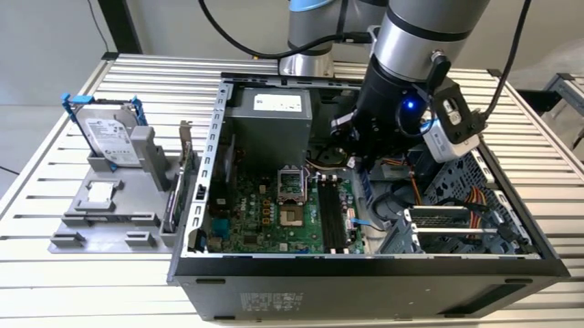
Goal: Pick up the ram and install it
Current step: 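Insert the ram into the slot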
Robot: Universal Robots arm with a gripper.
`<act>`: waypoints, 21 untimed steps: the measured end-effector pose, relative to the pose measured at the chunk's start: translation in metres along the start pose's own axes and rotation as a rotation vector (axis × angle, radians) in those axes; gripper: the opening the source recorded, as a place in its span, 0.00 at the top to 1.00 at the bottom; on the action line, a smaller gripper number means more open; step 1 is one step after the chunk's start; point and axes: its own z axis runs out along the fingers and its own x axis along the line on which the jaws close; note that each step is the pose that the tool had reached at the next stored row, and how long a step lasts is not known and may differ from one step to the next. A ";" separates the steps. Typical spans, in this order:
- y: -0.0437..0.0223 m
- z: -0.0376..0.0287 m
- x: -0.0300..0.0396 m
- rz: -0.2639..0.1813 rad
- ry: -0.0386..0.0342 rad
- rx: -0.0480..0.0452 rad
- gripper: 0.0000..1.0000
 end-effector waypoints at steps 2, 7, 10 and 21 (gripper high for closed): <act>-0.0001 0.0007 0.0000 0.004 -0.0002 0.0003 1.00; -0.0001 0.0030 0.0000 0.012 -0.0006 0.0004 1.00; -0.0002 0.0046 0.0000 0.020 -0.0010 0.0004 1.00; -0.0002 0.0077 0.0000 0.029 -0.0016 0.0004 1.00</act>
